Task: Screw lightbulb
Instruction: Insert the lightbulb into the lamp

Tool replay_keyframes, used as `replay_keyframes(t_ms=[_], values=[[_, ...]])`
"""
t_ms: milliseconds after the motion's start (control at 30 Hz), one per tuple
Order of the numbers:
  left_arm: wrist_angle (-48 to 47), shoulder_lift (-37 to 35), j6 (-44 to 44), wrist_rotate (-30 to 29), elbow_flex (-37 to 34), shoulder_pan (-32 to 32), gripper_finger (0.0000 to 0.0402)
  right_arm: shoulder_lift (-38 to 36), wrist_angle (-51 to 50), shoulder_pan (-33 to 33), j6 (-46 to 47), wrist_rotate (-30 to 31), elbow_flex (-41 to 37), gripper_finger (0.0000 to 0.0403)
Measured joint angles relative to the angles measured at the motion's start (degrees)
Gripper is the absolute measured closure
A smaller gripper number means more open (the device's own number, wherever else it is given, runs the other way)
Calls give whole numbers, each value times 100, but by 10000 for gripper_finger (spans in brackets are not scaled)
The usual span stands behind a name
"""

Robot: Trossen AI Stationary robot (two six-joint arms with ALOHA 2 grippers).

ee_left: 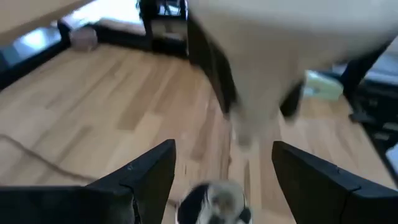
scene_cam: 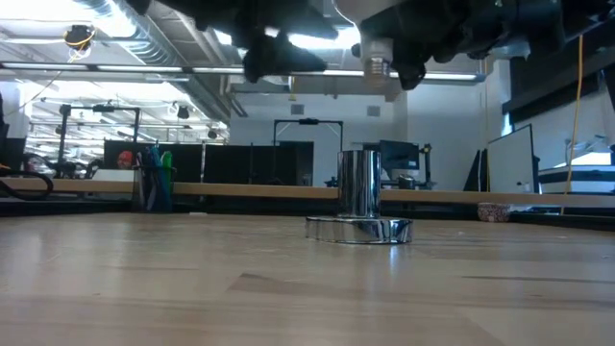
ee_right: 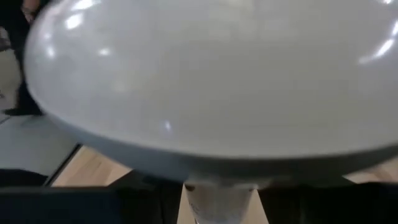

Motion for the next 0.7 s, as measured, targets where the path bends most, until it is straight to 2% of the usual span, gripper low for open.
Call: replay_keyframes(t_ms=[100, 333, 500, 700], values=[[220, 155, -191, -158, -277, -190, 147, -109, -48, 0, -115, -27, 0, 242], [1801, 1226, -459, -164, -1029, -273, 147, -95, -12, 0, -185, -27, 0, 236], [3107, 2170, -321, 33, -1033, -251, 147, -95, 10, 0, -314, -2, 0, 243], [4143, 2826, -98, 40, -918, -27, 147, -93, 21, 0, -361, 80, 0, 237]])
